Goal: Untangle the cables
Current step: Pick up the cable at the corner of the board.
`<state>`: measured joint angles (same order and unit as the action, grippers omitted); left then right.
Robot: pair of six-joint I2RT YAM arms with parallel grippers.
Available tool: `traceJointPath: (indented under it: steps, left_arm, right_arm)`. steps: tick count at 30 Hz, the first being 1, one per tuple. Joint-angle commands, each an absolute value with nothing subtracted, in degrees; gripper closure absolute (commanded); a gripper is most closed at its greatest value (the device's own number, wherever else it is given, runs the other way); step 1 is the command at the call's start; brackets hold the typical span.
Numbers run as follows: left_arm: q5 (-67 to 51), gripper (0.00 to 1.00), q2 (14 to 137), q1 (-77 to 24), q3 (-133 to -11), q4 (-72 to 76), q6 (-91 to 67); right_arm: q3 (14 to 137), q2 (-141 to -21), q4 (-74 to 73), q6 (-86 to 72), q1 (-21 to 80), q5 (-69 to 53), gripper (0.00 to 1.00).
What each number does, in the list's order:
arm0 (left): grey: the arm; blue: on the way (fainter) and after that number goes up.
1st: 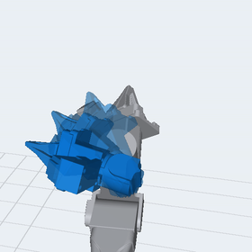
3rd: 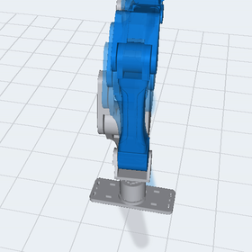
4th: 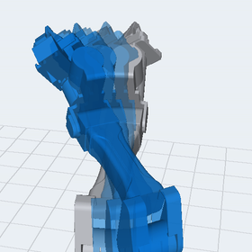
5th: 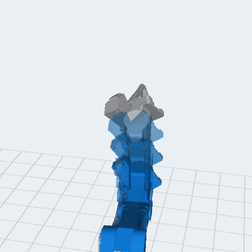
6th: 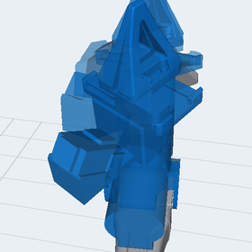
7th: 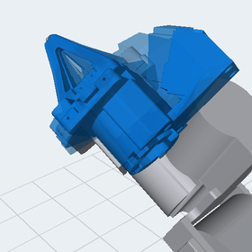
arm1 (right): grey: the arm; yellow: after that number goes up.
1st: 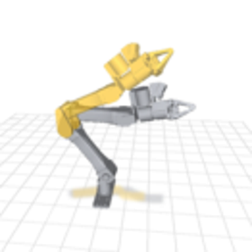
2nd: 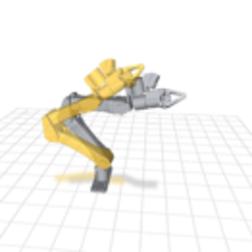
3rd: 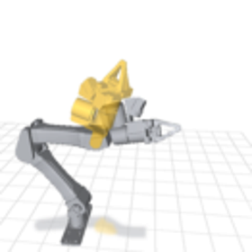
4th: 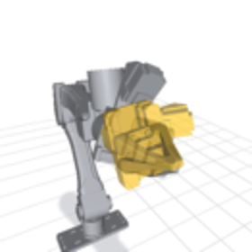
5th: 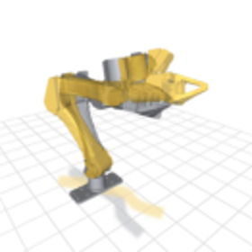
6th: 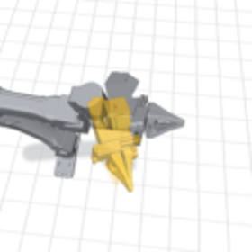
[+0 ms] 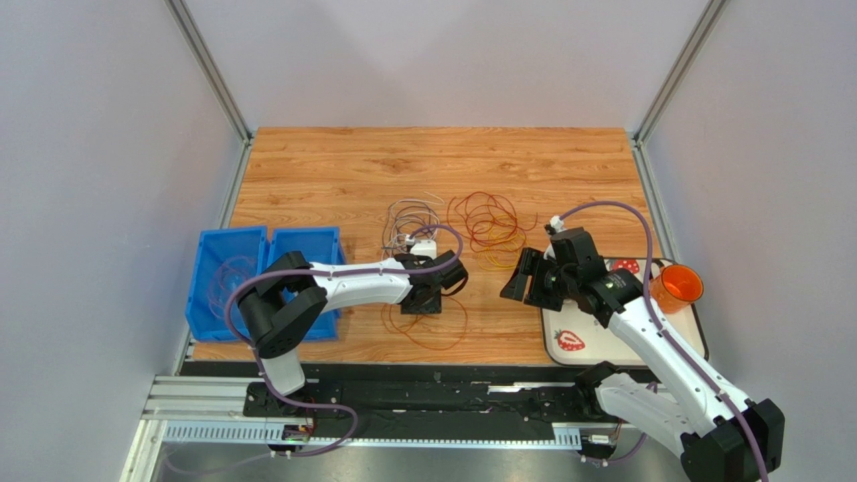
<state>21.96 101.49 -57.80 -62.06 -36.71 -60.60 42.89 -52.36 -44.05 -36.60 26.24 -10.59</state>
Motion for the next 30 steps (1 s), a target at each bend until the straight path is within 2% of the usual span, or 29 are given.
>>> traceJointPath:
  steps: [1, 2, 4, 5, 6, 13, 30]
  left_arm:
    - [22.67, 0.58, 100.38, -58.18, -55.91, -34.81, -64.16]
    - [22.85, 0.66, 99.76, -58.27, -54.25, -33.67, -64.42]
    - [23.55, 0.76, 98.35, -58.36, -52.39, -32.88, -64.78]
    - [23.73, 0.91, 98.18, -58.53, -51.95, -32.61, -64.78]
    - [24.25, 0.99, 97.83, -58.54, -51.68, -32.43, -64.78]
    - [25.22, 1.0, 97.04, -59.59, -51.76, -30.85, -60.65]
    - [26.81, 1.0, 76.65, -61.17, -63.81, -45.35, -52.3]
  right_arm:
    - [42.28, -52.38, -42.98, -35.6, 26.63, -10.9, 0.36]
    - [42.28, -52.56, -42.98, -35.51, 26.63, -10.9, 0.36]
    - [42.19, -52.73, -43.07, -35.42, 26.72, -10.9, 0.36]
    - [42.19, -52.91, -42.98, -35.42, 26.72, -10.9, 0.36]
    - [42.27, -53.26, -42.98, -35.42, 26.63, -10.9, 0.36]
    - [42.8, -53.52, -42.63, -36.04, 26.63, -10.72, 0.36]
    - [42.98, -51.94, -42.98, -37.0, 26.63, -10.99, 0.36]
